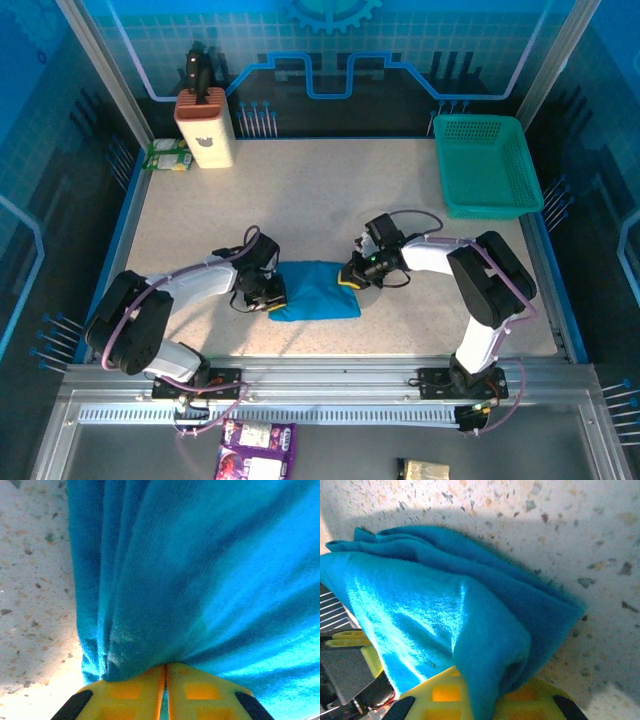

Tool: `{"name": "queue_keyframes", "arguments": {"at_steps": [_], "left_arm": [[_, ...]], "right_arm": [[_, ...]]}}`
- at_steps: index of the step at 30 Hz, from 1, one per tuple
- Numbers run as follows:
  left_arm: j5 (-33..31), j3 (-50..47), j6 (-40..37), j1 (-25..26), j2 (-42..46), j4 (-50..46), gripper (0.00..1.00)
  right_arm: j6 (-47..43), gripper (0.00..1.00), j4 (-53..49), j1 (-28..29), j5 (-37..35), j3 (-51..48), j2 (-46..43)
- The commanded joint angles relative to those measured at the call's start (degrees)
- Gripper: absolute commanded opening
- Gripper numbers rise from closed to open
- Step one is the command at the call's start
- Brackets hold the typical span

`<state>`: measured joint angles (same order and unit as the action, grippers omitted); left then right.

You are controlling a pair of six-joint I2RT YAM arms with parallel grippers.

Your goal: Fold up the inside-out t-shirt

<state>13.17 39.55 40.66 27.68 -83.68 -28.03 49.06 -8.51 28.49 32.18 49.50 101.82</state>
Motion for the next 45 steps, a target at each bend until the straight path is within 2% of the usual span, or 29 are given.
{"name": "queue_keyframes", "arguments": {"at_steps": [1,7,10,15,19,24,30,38,45], "left_arm": [[-5.7,-4.4,1.6,-0.5,-1.8,-8.2,0.15],[-5.8,-2.2,1.9,-0.6,3.7,-10.2,0.19],[-5.9,0.5,1.9,-1.2,5.9,-12.1,0.21],[-7.5,5.0,-0.2,-1.8,5.6,-15.8,0.22],[-9.0,7.4,-2.0,-2.7,2.4,-16.7,0.22],[-10.1,9.3,-3.7,-3.5,-4.9,-15.3,0.21],[-13.3,9.8,-4.3,-4.3,-12.2,-15.9,0.18],[-13.6,8.8,-4.6,-4.3,-13.5,-16.7,0.14],[-14.0,8.5,-4.7,-4.4,-13.1,-17.4,0.13]], "right_arm": [[-0.7,0.11,1.6,-0.8,0.0,-1.8,3.2],[-1.1,0.32,-0.5,-0.9,0.1,-1.9,-0.1],[-1.9,0.39,-3.2,-0.9,-0.1,-1.6,-3.8],[-3.8,0.44,-9.3,-1.2,-2.0,-0.9,-9.1],[-6.2,0.46,-15.5,-0.3,-6.4,0.3,-10.6],[-6.6,0.52,-15.1,2.8,-8.5,0.5,-9.4],[-5.2,0.52,-11.7,4.9,-9.9,0.2,-7.0],[-2.2,0.50,-5.4,7.8,-8.3,-0.9,-4.0],[0.8,0.45,0.0,7.9,-5.2,-2.6,-2.6]]}}
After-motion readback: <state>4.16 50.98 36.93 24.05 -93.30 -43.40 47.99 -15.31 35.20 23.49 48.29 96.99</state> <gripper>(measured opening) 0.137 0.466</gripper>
